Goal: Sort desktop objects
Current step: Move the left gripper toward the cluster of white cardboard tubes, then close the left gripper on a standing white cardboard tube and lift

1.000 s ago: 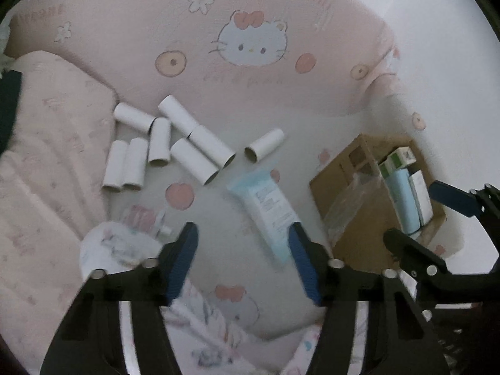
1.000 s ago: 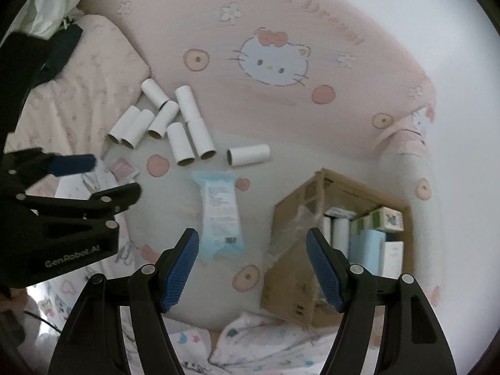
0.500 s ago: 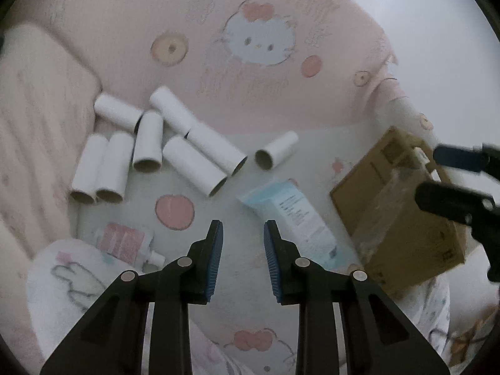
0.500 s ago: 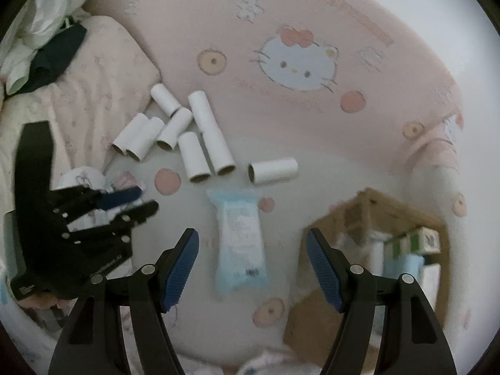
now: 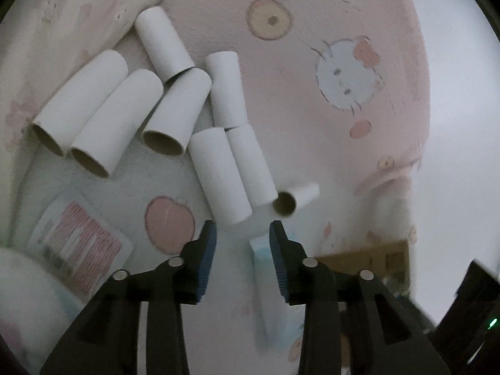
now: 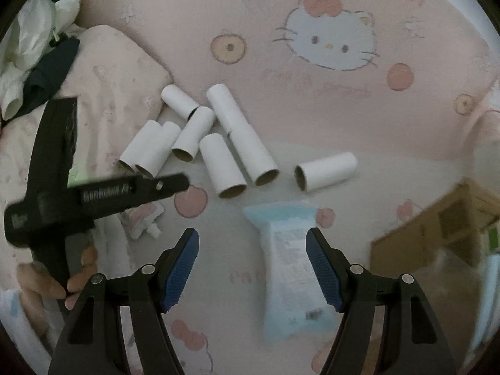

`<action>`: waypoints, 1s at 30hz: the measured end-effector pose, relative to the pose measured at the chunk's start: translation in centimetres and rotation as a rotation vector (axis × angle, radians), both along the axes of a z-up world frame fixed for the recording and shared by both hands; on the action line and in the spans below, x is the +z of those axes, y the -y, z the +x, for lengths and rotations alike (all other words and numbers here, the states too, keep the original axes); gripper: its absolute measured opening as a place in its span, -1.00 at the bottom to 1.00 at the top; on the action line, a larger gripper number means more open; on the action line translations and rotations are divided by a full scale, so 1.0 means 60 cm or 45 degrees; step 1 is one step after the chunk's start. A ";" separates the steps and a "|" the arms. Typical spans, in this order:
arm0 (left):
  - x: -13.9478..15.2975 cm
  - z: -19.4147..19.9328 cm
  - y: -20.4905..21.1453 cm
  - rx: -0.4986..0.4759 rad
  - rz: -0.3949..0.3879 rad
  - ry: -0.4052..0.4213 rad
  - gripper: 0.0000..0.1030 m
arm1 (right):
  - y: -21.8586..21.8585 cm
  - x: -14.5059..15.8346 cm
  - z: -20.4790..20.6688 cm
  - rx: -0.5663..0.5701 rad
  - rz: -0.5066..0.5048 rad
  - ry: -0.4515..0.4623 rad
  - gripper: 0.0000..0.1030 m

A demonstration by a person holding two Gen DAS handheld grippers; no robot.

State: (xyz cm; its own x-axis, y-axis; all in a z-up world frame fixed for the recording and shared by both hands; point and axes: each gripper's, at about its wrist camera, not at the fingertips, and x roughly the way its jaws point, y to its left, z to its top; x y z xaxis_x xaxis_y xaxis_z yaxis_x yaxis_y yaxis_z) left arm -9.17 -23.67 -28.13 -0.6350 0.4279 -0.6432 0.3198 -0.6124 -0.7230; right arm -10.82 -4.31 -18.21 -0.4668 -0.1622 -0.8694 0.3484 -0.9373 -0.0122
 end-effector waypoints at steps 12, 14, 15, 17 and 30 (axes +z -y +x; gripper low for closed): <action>-0.057 -0.056 0.045 0.120 0.257 0.045 -0.04 | 0.046 -0.078 -0.082 0.165 -0.023 -0.014 0.34; -0.068 -0.066 0.050 0.138 0.289 0.064 -0.04 | 0.054 -0.094 -0.100 0.183 -0.021 0.005 0.34; -0.074 -0.072 0.050 0.145 0.296 0.079 -0.04 | 0.058 -0.101 -0.109 0.187 -0.026 0.018 0.34; -0.083 -0.077 0.049 0.146 0.301 0.092 -0.04 | 0.063 -0.114 -0.128 0.201 -0.051 0.044 0.34; -0.118 -0.107 0.048 0.172 0.364 0.128 -0.21 | 0.095 -0.175 -0.194 0.275 -0.110 0.155 0.17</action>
State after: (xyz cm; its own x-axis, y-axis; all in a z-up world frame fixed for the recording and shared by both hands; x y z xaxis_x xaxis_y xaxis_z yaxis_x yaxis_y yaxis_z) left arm -15.61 -26.53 -35.18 -0.6377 0.5166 -0.5713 0.4624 -0.3365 -0.8204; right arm -22.47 -10.04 -28.69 -0.3062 -0.3225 -0.8957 0.5346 -0.8367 0.1186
